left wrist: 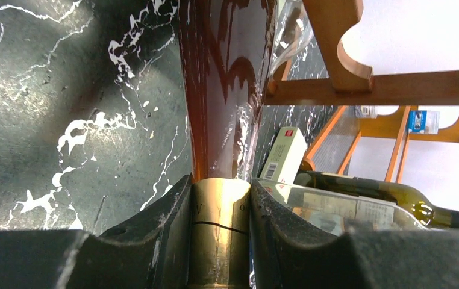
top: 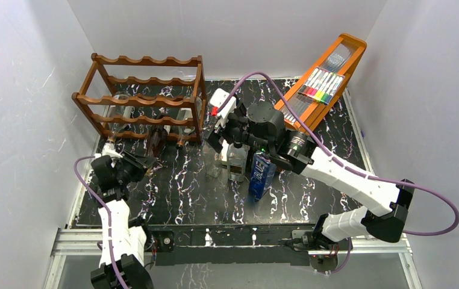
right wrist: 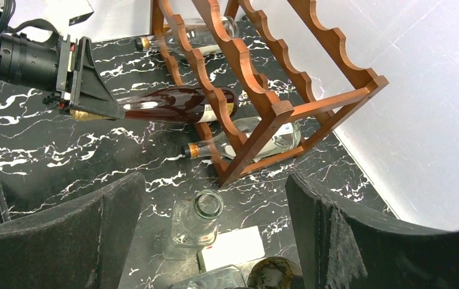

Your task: Take the wine bottle off the wine rack

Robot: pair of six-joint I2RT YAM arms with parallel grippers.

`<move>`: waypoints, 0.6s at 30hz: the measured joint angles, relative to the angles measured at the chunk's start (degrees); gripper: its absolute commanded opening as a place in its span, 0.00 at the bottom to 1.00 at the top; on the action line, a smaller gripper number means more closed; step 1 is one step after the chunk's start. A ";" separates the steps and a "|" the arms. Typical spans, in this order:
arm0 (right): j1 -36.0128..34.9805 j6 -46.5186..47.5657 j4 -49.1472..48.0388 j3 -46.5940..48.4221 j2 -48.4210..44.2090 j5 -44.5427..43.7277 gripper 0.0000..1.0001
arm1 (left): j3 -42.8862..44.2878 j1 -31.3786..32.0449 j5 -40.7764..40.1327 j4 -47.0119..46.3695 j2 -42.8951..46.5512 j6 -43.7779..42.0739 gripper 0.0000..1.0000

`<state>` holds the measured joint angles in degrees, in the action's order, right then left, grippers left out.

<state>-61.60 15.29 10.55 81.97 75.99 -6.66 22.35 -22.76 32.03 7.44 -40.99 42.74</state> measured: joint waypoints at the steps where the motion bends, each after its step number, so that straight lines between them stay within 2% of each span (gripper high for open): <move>1: 0.00 0.02 -0.02 0.00 -0.04 0.02 0.98 | -0.85 0.00 0.57 -0.57 0.33 0.33 0.00; 7: 0.00 0.09 0.00 0.00 -0.11 0.00 0.98 | -0.31 0.22 -0.92 2.10 0.70 2.67 0.00; 13: 0.00 0.13 -0.02 0.00 -0.13 0.26 0.98 | 10.12 0.94 -7.19 17.44 0.26 4.98 0.00; 18: 0.00 0.15 -0.04 -0.02 -0.13 0.79 0.98 | 14.45 1.03 -10.47 24.13 0.02 5.55 0.00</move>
<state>-61.60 15.44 10.50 81.95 75.85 -5.87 36.80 -21.74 21.56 31.57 -40.97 48.29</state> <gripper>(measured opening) 0.981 0.332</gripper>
